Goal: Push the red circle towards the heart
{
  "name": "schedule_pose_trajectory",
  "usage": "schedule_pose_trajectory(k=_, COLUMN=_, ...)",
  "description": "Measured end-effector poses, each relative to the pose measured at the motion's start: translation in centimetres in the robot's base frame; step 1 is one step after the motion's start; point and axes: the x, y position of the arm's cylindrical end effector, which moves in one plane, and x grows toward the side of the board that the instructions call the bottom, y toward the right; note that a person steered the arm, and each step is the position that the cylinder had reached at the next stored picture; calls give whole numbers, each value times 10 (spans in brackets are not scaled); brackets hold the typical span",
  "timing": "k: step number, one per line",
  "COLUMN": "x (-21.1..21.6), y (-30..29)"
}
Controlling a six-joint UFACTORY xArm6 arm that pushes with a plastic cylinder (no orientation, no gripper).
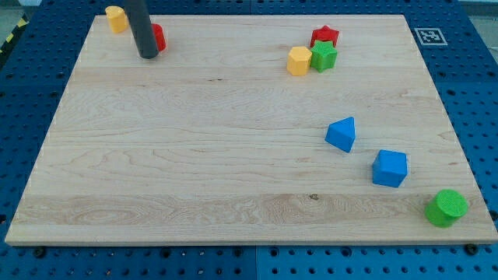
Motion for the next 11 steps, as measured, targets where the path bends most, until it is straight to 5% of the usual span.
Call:
schedule_pose_trajectory(k=2, x=14, y=43)
schedule_pose_trajectory(k=9, x=-26, y=8)
schedule_pose_trajectory(k=11, x=-20, y=91)
